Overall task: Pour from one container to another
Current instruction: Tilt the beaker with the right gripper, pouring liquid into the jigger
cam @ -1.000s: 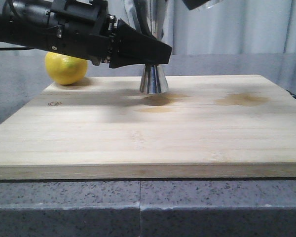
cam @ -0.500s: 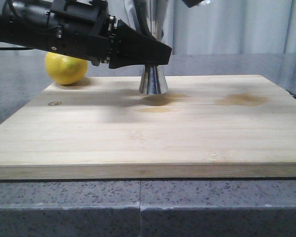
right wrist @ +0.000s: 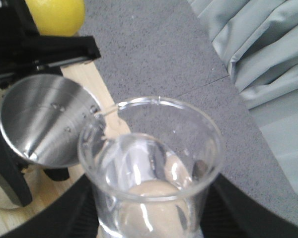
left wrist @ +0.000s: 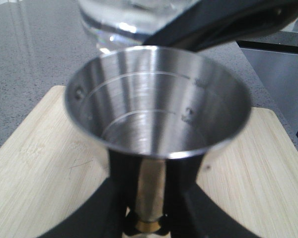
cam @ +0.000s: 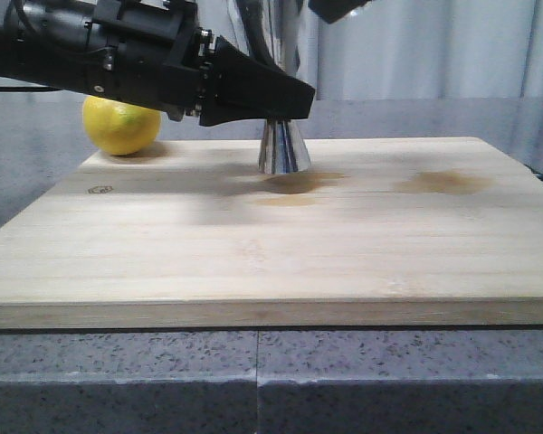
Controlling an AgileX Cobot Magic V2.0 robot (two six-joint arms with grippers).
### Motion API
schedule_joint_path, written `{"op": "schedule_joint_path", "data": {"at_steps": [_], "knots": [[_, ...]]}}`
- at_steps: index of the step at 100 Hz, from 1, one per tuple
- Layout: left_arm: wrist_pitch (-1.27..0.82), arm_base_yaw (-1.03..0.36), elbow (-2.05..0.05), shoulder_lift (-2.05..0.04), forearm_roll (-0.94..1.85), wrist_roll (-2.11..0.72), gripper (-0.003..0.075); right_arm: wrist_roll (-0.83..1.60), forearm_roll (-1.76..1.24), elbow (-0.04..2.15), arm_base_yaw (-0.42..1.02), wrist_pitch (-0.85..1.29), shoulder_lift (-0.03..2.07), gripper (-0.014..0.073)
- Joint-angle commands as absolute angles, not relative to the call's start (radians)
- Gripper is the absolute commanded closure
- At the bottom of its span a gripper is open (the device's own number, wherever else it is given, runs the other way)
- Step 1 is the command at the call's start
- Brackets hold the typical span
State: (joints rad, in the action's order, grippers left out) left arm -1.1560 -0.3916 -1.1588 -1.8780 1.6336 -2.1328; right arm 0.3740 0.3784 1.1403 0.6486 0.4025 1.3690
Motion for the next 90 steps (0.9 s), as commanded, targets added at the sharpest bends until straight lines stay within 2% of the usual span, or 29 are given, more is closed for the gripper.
{"op": "schedule_joint_path", "data": {"at_steps": [1, 90], "knots": [[-1.269, -0.402, -1.188, -1.838, 1.702, -2.122, 0.0584, 0.397, 0.421, 1.189, 0.656, 0.372, 1.350, 0.0337], [-1.269, -0.402, -1.188, -1.838, 1.699, -2.122, 0.0584, 0.401, 0.584, 1.229, 0.706, 0.438, 1.354, 0.0336]]}}
